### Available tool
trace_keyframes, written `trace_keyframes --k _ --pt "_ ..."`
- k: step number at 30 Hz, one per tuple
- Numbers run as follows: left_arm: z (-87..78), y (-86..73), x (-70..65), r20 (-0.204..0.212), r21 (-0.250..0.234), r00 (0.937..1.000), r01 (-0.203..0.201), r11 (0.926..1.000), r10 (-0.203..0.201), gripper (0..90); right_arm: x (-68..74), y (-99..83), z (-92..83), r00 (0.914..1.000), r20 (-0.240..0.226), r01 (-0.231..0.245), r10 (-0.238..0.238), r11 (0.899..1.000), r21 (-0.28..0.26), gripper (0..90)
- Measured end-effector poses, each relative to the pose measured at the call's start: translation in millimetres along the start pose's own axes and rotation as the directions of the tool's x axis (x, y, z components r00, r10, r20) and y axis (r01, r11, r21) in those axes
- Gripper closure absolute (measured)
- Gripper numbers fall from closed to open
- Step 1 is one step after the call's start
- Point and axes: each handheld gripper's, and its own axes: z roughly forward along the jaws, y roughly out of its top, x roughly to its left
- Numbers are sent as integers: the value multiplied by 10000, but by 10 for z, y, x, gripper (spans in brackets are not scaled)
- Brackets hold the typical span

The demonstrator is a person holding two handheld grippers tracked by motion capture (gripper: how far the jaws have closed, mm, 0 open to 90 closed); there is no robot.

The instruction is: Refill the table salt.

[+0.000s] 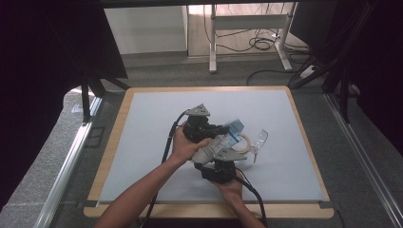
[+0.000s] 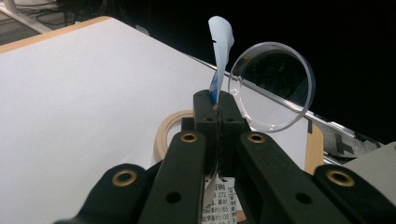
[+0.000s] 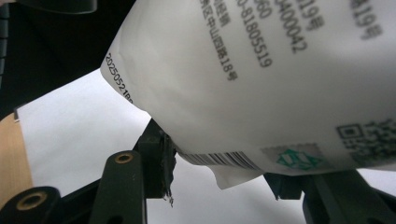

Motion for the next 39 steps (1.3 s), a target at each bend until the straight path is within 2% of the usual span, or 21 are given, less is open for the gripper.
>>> trace_keyframes --k 5,14,23,39 --pt "0 -7 2 -13 -10 10000 24 10000 -24 900 5 0 1 9999 53 -126 126 9999 4 508" --pt "19 20 5 -214 111 9997 -96 9999 98 900 2 18 -23 9984 -298 -475 474 9989 -48 527" --pt "70 65 19 -432 410 9989 -158 9990 175 900 -38 34 -43 9915 -820 -1023 1007 9946 -158 541" --pt "132 177 0 -646 1014 9967 -414 9940 482 900 -61 86 -65 9858 -1065 -1331 1297 9907 -263 551"
